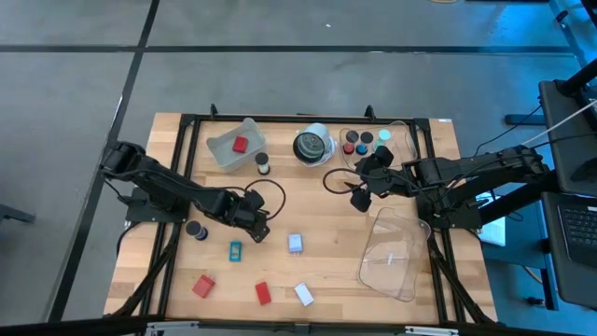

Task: Pick & Place Office items
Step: Put the top red charger adapter into the gray bin

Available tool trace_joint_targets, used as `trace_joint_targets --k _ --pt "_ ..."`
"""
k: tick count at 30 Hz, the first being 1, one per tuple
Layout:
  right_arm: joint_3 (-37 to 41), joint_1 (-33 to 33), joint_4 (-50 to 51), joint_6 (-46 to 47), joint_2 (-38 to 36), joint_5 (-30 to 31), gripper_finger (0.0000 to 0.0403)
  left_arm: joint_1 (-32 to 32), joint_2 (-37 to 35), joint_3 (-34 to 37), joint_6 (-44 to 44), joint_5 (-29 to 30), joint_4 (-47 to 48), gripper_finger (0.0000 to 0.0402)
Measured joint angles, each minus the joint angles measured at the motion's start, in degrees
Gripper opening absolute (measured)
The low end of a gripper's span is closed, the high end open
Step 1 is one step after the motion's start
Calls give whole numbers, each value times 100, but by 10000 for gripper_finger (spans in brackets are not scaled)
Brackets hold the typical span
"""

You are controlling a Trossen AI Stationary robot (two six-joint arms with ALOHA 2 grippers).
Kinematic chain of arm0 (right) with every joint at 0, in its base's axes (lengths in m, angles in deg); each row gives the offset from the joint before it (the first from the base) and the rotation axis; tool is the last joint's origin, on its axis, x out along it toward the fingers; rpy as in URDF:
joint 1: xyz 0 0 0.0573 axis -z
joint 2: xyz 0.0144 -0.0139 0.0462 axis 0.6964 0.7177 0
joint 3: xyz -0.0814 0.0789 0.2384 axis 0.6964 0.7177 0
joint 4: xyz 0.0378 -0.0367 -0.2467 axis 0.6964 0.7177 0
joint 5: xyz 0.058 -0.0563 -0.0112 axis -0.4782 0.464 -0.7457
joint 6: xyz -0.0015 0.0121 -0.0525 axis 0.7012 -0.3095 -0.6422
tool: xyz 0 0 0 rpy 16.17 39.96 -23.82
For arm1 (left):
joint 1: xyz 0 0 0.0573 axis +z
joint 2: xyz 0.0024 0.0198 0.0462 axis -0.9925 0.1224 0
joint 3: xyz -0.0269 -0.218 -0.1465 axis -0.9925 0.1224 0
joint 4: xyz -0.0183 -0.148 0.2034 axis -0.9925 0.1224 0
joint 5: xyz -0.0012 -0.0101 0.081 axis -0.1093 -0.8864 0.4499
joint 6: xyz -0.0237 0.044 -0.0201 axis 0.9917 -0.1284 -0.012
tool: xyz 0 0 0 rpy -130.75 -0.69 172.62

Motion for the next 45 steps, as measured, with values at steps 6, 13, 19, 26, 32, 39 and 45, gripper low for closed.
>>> trace_joint_targets --k 6,13,19,26,32,39,45 --pt "0 0 -1 127 0 0 311 0 54 0 62 18 3 288" --pt "0 0 -15 126 0 0 311 0 417 0 -38 16 -181 288" --pt "0 0 -17 124 0 0 311 7 543 0 101 -104 -166 268" --pt "0 0 -14 122 0 0 311 7 502 -120 86 -118 -141 175" --pt "0 0 -19 122 -2 0 311 44 262 -335 -274 9 -96 118" --pt "0 0 -20 120 -2 2 311 431 -397 -727 -682 1018 597 118" --pt "0 0 -17 122 -2 2 311 1200 -1145 -940 -705 2274 1578 118"
